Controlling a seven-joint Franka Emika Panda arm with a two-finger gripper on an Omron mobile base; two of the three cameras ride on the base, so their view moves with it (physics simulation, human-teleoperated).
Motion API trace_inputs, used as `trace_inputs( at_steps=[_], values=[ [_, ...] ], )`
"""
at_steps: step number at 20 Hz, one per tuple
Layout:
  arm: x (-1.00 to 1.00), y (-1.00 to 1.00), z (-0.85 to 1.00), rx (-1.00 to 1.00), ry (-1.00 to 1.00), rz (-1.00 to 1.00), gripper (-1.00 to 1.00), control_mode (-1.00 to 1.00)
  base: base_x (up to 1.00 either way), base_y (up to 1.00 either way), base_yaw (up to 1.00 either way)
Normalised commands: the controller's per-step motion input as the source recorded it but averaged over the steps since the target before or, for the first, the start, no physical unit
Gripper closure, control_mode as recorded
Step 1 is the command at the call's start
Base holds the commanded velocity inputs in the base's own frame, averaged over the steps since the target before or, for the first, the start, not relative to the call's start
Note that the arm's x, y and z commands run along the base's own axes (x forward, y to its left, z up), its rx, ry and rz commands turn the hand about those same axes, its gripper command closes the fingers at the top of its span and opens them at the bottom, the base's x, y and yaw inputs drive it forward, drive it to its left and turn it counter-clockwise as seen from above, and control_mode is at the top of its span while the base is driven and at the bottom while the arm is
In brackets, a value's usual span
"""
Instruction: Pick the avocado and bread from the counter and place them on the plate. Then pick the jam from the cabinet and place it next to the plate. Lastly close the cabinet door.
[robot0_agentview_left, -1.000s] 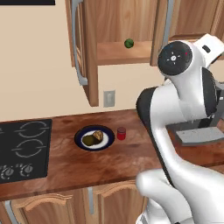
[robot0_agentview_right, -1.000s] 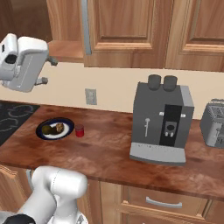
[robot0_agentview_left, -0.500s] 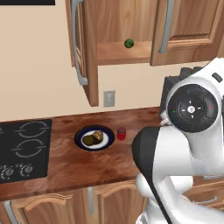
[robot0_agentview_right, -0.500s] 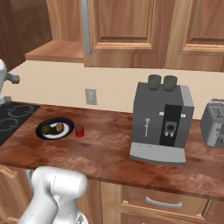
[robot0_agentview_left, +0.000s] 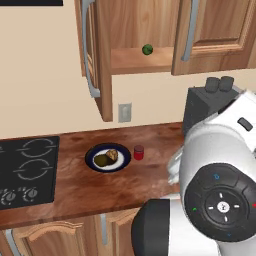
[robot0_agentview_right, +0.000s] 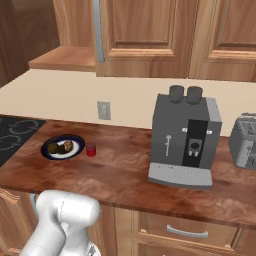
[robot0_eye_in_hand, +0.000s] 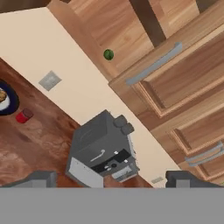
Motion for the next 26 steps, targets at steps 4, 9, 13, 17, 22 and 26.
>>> trace_inputs(
  at_steps=[4, 9, 13, 17, 22, 26],
  values=[
    [-0.42, 0.8, 0.0, 0.0, 0.0, 0.02, -1.0, -1.0, 0.0, 0.0, 0.0],
    [-0.12, 0.71, 0.0, 0.0, 0.0, 0.0, -1.0, -1.0, 0.0, 0.0, 0.0],
    [0.1, 0.3, -0.04, 0.0, -0.01, -0.02, -1.0, -1.0, 0.0, 0.0, 0.0],
    [0.07, 0.32, -0.04, -0.01, 0.0, -0.06, -1.0, -1.0, 0.0, 0.0, 0.0],
    [0.14, 0.46, 0.0, 0.0, -0.01, -0.11, -1.0, -1.0, 0.0, 0.0, 0.0],
    [0.26, 0.19, 0.05, 0.0, 0.0, -0.12, -1.0, -1.0, 0.0, 0.0, 0.0]
  ],
)
